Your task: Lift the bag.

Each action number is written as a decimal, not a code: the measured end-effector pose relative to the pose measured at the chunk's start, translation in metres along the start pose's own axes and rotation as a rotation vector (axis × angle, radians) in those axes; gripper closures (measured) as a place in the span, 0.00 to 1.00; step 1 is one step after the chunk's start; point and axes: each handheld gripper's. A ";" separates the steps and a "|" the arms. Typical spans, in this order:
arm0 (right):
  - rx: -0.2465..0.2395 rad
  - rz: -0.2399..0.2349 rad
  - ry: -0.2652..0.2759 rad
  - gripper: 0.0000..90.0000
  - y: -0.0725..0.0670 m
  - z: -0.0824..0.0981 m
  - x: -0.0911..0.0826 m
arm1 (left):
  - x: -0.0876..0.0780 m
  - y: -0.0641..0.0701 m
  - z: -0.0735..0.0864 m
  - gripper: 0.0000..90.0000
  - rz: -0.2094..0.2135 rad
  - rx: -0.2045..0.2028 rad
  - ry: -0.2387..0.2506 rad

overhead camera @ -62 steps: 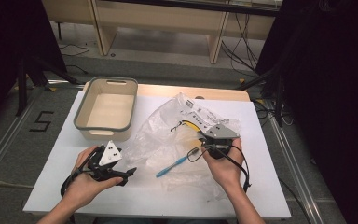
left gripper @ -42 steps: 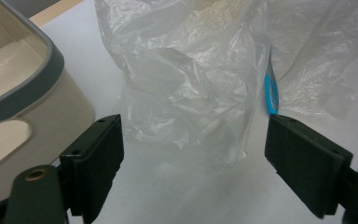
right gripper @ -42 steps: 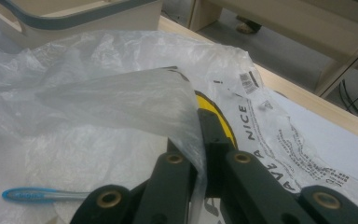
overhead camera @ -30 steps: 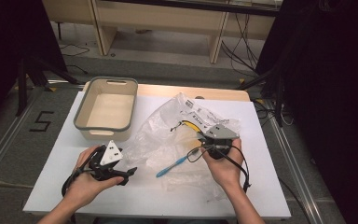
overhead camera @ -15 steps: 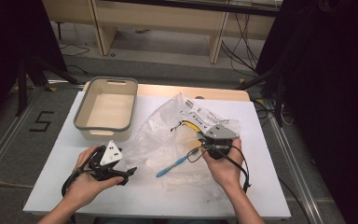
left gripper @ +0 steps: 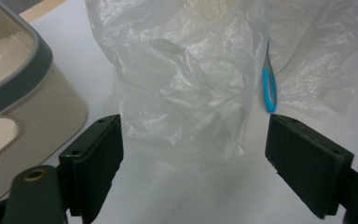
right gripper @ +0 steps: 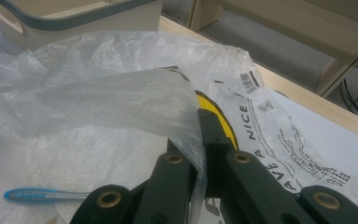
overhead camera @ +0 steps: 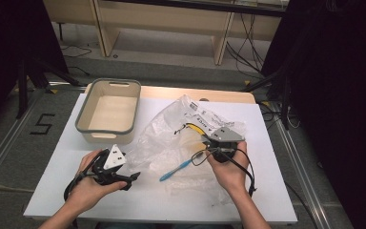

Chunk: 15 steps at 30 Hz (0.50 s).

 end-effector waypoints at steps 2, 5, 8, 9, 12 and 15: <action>0.003 0.001 0.001 1.00 0.000 -0.001 0.000 | 0.002 0.000 0.001 0.19 0.005 -0.003 -0.007; 0.010 0.001 0.003 1.00 0.001 -0.001 -0.001 | 0.004 0.001 0.003 0.18 0.007 -0.002 -0.020; 0.011 -0.003 0.005 1.00 0.002 -0.002 -0.001 | 0.004 0.003 0.004 0.17 0.006 0.001 -0.032; 0.006 -0.004 0.007 1.00 0.003 -0.002 0.000 | 0.005 0.003 0.004 0.17 0.008 0.000 -0.033; 0.004 -0.008 0.005 1.00 0.002 -0.001 0.000 | 0.006 0.003 0.005 0.17 0.007 -0.003 -0.046; 0.006 -0.011 0.007 1.00 0.001 -0.001 -0.002 | 0.008 0.002 0.008 0.17 -0.001 -0.006 -0.058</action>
Point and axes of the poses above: each handheld gripper's, and its own axes: x roughly forward along the jaws, z roughly out of its underside, y roughly to its right, and after that the axes turned 3 degrees about x, right-handed
